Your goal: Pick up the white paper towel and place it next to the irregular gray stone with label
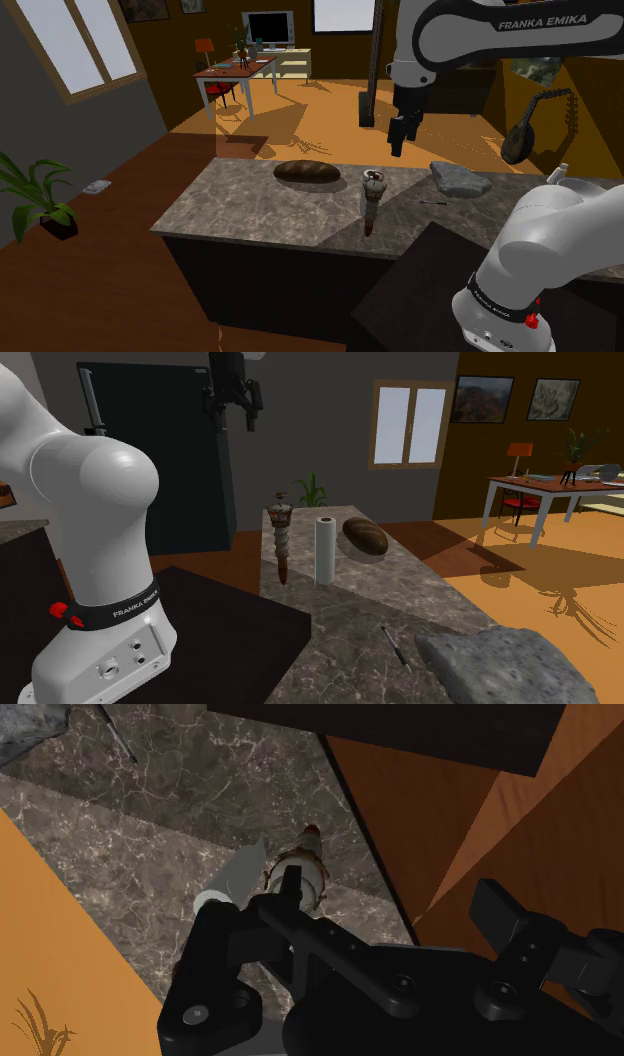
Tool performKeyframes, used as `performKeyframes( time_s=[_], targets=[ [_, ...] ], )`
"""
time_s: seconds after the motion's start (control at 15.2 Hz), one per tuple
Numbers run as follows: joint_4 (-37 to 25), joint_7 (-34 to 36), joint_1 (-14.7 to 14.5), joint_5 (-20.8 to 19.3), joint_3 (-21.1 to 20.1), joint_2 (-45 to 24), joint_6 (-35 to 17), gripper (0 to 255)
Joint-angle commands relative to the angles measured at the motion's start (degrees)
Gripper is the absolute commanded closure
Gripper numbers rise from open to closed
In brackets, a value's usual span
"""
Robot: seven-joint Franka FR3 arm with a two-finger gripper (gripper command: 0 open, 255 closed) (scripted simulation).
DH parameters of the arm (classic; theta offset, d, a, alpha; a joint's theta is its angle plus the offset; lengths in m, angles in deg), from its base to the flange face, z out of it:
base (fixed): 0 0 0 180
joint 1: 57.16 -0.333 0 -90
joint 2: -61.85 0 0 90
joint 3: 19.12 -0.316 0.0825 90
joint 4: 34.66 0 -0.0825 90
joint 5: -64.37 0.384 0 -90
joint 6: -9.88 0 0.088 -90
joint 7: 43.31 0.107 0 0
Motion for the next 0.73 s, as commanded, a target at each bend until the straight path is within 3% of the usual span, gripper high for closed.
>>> performKeyframes(
  time_s=[0.0,0.66],
  targets=[
    [0.0,0.0,0.0,0.0,0.0,0.0,0.0,0],
    [5.1,-7.5,2.7,-3.1,7.9,-12.6,-19.6,0]
  ],
)
